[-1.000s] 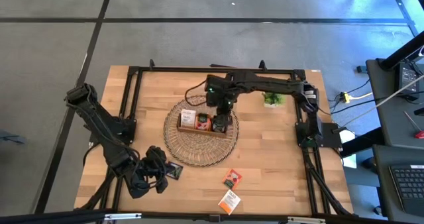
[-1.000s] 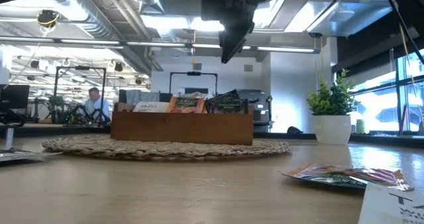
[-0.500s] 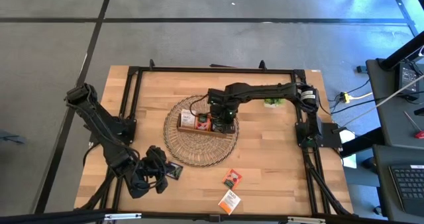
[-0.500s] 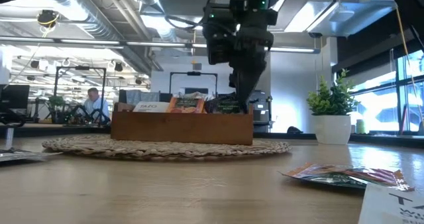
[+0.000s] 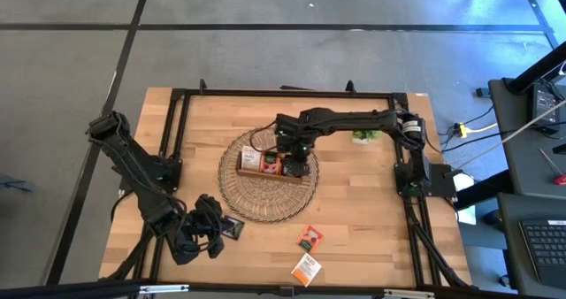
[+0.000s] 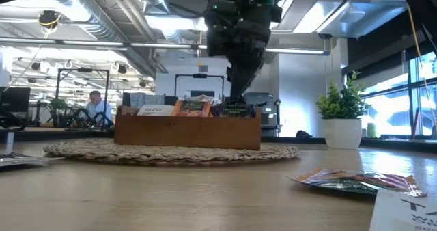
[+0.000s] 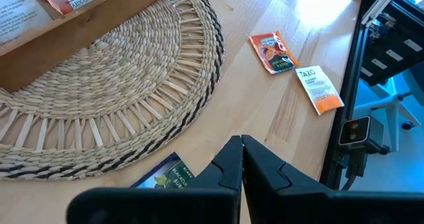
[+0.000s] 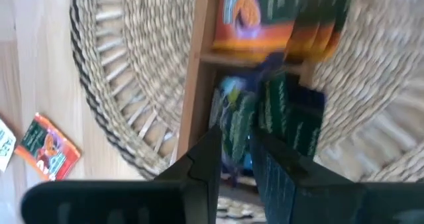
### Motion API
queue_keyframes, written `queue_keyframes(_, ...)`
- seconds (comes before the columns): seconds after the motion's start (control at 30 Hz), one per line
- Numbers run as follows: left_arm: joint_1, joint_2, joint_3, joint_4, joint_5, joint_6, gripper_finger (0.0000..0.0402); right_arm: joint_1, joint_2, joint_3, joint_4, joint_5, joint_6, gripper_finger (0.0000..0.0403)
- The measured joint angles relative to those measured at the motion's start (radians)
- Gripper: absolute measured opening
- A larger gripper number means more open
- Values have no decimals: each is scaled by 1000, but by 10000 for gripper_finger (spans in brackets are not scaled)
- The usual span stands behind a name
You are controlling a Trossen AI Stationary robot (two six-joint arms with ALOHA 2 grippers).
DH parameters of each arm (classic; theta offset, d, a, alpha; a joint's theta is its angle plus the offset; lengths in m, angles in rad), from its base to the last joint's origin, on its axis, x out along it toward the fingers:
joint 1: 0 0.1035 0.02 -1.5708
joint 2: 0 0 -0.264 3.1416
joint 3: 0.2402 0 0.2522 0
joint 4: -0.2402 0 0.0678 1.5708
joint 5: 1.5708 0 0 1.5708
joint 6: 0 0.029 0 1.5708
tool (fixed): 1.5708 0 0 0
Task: Pick & Place Tea
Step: Put the purple tea bag into the right section of the wooden organizer, then adjust the purple tea bags in the wooden organizer
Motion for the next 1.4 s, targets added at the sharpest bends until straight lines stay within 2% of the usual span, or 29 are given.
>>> queue_keyframes(0.47,0,0,0,-4,0,0,2,1,0,-13,-5,-4,5,82)
queue_keyframes(0.87,0,0,0,-4,-1,0,2,0,0,-13,-12,0,2,45)
queue_keyframes(1.4,0,0,0,-4,-2,1,2,-2,-21,-12,-3,0,1,48)
